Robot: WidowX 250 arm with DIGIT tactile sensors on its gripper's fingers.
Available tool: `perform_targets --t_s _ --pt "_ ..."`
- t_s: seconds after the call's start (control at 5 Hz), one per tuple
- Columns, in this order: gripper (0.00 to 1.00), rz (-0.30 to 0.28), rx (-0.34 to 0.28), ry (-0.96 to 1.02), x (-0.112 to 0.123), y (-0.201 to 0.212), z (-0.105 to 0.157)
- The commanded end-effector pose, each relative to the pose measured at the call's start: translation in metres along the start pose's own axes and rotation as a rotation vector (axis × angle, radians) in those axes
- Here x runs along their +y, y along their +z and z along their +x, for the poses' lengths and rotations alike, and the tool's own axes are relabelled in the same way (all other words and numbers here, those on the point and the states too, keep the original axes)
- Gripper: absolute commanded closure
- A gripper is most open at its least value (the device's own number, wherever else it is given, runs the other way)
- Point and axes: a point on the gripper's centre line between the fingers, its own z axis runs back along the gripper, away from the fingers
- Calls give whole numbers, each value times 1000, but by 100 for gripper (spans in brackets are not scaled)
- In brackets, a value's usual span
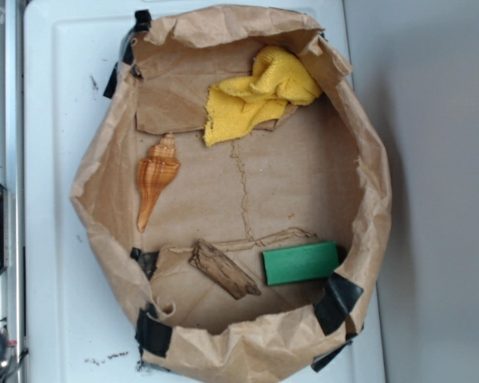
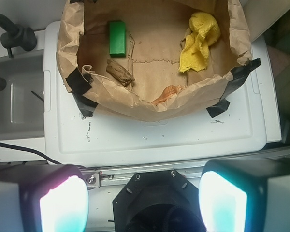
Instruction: Grab the shell.
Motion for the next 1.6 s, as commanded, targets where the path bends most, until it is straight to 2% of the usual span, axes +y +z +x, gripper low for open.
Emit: perform_targets --t_s 0.0,0.2,0.4,0.6,0.8,1.4 --pt "0 0 0 0 0 0 0" --pt "0 -26 -21 115 4 3 40" --pt "0 -8 -24 220 5 -5 88" --pt "0 4 -16 322 7 -21 125" --pt "0 47 22 570 18 -55 148" --pt "0 47 22 570 18 -55 148"
